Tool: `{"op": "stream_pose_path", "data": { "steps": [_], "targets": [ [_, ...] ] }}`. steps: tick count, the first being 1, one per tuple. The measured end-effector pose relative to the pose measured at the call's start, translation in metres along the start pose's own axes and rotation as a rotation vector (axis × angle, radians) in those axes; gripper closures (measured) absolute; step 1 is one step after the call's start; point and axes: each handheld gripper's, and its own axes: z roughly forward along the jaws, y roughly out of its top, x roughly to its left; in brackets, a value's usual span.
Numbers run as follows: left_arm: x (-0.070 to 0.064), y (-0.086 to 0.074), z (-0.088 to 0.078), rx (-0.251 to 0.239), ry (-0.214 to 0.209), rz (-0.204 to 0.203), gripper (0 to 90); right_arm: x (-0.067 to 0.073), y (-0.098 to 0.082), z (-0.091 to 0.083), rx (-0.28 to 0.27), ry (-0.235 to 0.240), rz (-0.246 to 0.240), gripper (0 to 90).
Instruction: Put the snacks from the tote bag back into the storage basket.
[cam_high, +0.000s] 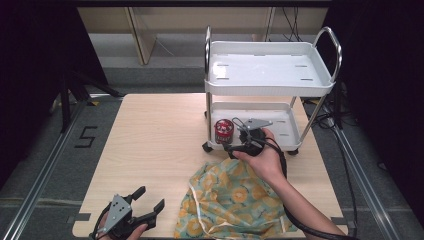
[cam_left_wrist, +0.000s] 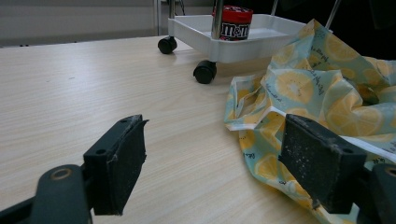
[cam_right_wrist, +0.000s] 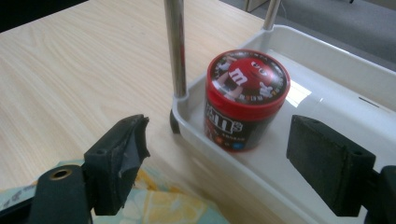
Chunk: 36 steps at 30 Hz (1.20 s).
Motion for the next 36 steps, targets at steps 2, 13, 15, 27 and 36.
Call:
{"op": "stream_pose_path", "data": {
  "steps": [2,13,15,27,36],
  "targets": [
    [0.0,0.0,0.0,-0.001,0.001,-0.004,21.5,-0.001,-0.003,-0.003,-0.008,0.0,-0.014,21.1],
    [-0.001,0.0,0.001,0.0,0.005,-0.005,21.5,-0.002,-0.022,-0.021,-0.023,0.002,-0.014,22.1],
    [0.0,0.0,0.0,0.002,0.004,-0.001,21.5,-0.002,-0.027,-0.024,-0.026,0.007,0.002,22.2],
    [-0.001,0.0,0.002,0.0,0.001,-0.004,21.5,-0.003,-0.055,-0.041,-0.046,0.001,0.008,22.8],
    [-0.002,0.0,0.002,-0.001,0.002,-0.004,21.5,0.002,-0.076,-0.051,-0.063,-0.004,0.004,23.2]
  ]
}}
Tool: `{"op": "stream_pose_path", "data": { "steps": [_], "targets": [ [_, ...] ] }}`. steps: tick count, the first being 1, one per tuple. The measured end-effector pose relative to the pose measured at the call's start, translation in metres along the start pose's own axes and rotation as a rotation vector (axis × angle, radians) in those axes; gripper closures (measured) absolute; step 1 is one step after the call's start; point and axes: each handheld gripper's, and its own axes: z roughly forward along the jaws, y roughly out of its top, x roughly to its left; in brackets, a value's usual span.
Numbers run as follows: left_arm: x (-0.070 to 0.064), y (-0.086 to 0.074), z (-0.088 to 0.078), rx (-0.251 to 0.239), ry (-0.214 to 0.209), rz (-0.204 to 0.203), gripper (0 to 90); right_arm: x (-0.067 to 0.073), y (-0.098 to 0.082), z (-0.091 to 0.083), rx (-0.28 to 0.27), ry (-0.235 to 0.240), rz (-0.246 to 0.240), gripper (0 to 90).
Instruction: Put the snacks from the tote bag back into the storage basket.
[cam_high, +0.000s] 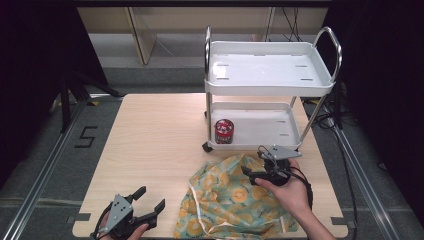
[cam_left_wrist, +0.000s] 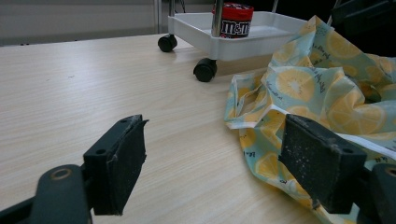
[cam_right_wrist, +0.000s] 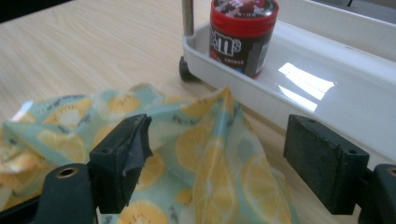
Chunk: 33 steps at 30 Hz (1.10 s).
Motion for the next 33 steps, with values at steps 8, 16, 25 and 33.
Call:
{"op": "stream_pose_path", "data": {
  "steps": [8,16,25,33],
  "targets": [
    [-0.001,0.0,0.0,-0.005,0.002,0.001,21.5,0.007,-0.016,-0.005,-0.01,0.02,0.016,23.5],
    [-0.001,0.0,0.0,0.009,0.005,0.007,21.4,0.009,-0.028,-0.006,-0.04,0.017,-0.023,24.3],
    [-0.001,0.0,-0.001,0.017,-0.003,0.014,21.4,0.013,-0.039,-0.003,-0.041,0.027,-0.025,24.8],
    [-0.001,-0.001,0.002,0.01,-0.009,0.013,21.4,0.014,-0.041,-0.007,-0.065,0.025,-0.038,25.0]
  ]
}}
